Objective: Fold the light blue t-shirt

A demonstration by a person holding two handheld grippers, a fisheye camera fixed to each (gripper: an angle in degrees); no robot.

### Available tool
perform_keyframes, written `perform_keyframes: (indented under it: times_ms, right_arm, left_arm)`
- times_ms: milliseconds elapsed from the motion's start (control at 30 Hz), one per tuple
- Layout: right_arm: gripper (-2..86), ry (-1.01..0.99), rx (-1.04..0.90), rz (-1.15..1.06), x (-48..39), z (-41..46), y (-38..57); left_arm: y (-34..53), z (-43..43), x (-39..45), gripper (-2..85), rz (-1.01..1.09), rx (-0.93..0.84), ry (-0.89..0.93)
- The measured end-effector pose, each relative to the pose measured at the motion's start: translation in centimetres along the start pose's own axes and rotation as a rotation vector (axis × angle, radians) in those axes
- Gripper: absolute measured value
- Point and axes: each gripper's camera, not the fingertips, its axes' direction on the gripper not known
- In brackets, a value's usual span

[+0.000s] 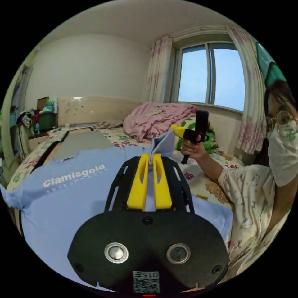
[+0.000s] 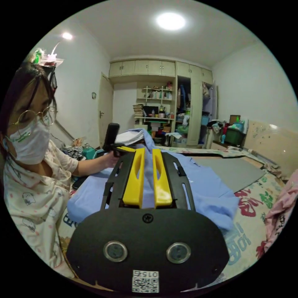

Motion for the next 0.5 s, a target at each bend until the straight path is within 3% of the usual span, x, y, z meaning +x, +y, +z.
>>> perform_keyframes:
  times_ms: [67, 167, 300, 367, 500]
  right_arm:
    - [6.9, 0.206, -0.029, 0.028, 1.8, 0.7, 0.5]
    - [8.6, 0.323, -0.119, 0.073, 5.2, 3.3, 1.6]
    - [10.6, 0.253, -0.263, 0.123, 9.2, 8.9, 3.4]
    - [12.4, 0.217, -0.425, 0.118, 10.8, 14.8, 4.9]
    - [12.3, 0.258, -0.556, 0.091, 11.5, 23.5, 7.0]
  left_arm:
    - [0.2, -2.2, -0.2, 1.3, -0.04, 0.064, -0.089]
    - [0.9, -6.3, -0.3, 1.0, -0.047, 0.075, -0.171]
    - [3.8, -11.7, 0.7, 0.9, -0.023, 0.012, -0.319]
    - [5.8, -13.5, 1.1, 0.8, -0.047, 0.003, -0.348]
    - [10.2, -14.0, 2.9, 0.9, -0.03, -0.127, -0.342]
